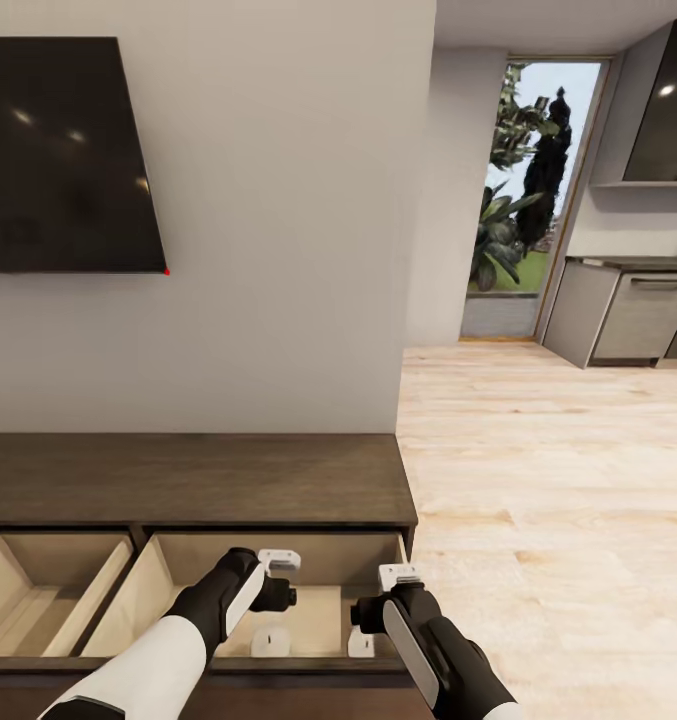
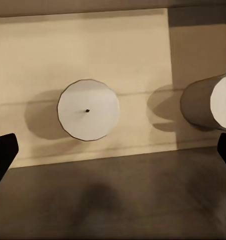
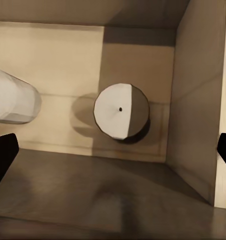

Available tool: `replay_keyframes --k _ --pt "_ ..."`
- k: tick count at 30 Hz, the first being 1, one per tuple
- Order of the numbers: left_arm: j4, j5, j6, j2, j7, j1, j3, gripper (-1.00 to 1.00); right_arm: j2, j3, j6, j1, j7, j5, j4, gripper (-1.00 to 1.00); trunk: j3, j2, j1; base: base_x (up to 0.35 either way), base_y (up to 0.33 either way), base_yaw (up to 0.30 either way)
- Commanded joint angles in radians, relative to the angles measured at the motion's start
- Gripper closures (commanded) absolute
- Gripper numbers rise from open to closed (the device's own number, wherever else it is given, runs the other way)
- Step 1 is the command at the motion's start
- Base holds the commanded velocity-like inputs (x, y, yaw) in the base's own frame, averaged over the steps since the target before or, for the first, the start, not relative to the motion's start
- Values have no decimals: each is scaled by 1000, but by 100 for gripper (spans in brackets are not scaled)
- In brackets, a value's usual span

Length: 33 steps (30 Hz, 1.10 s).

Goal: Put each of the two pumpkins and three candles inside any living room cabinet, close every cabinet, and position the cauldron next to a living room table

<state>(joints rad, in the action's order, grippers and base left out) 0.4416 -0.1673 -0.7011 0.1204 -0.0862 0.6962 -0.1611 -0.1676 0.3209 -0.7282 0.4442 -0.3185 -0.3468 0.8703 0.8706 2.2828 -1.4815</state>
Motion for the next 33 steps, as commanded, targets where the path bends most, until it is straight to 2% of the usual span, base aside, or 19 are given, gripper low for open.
replay_keyframes --k 1,33 --pt "-1 -11 -5 -1 -11 0 -7 -100 0 3 -2 1 -10 -11 1 -100 -2 -7 4 0 0 0" --pt "-6 -12 -11 0 -15 1 -5 -100 -1 5 -1 1 -8 -11 3 -100 -102 -231 127 -29 0 0"
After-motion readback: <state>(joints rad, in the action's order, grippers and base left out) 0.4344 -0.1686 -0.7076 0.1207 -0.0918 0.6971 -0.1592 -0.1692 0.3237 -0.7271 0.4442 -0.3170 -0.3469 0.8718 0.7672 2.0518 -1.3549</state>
